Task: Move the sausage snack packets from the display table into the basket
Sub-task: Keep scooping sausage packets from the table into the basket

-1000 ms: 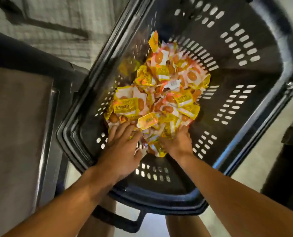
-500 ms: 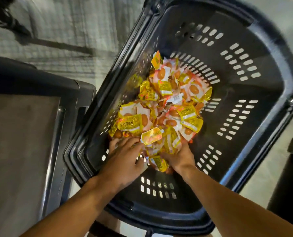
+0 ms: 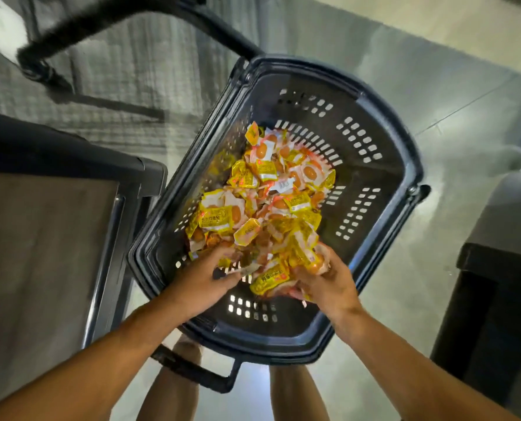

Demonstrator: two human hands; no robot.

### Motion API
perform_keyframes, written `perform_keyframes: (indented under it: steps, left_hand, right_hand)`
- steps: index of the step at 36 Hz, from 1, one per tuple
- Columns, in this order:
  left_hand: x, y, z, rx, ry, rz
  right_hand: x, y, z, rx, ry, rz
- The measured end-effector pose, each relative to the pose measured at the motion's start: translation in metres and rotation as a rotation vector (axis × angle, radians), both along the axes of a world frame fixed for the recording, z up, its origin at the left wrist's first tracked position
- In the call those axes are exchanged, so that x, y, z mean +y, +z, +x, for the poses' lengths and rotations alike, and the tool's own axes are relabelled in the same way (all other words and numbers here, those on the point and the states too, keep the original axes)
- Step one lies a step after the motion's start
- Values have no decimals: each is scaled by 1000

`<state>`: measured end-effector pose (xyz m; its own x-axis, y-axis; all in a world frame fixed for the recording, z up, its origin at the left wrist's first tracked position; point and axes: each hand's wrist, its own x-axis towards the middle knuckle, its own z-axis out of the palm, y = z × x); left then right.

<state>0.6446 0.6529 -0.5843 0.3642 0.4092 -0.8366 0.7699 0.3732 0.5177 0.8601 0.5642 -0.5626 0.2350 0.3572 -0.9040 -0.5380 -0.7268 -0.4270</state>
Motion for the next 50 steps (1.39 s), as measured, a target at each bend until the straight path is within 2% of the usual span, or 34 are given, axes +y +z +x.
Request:
perform_keyframes:
  steps: [4, 6, 9, 11, 13, 15, 20, 23, 26, 29, 33, 36, 39, 43, 50]
  left_hand:
    - [6, 26, 15, -19, 497, -374]
    - [6, 34, 19, -76, 600, -560]
    - [2, 33, 24, -265, 781, -813]
    - [-1, 31, 31, -402, 874, -930]
    - [-4, 27, 34, -436, 922, -957]
    - [-10, 21, 34, -405, 897, -880]
    - [-12, 7, 28, -278, 874, -568]
    - [-2, 5, 21, -261, 803, -483]
    - [13, 0, 15, -160, 796, -372]
    - [29, -7, 12, -89, 663, -189]
    - [47, -23, 9, -39, 449, -21]
    - [52, -38, 9, 13, 348, 46]
    - [52, -52, 8, 20, 383, 80]
    - [53, -67, 5, -22, 481, 20]
    - [56, -72, 6, -31, 470, -6]
  right_hand:
    - [2, 36, 13, 17, 38, 53]
    - [2, 46, 17, 89, 37, 97]
    - [0, 50, 14, 232, 62, 167]
    - [-1, 44, 6, 224, 121, 181]
    - [-3, 36, -2, 133, 191, 188]
    - [-4, 29, -9, 39, 281, 194]
    - [0, 12, -15, -24, 366, 131]
    - [8, -1, -11, -10, 385, 93]
    - [19, -17, 1, 24, 357, 42]
    - [28, -38, 17, 22, 204, -34]
    - [44, -71, 35, -80, 217, -49]
    - [58, -104, 43, -315, 384, -78]
    - [72, -138, 50, -454, 512, -165]
    - [85, -170, 50, -390, 597, -249]
    - [85, -183, 38, -267, 458, -390]
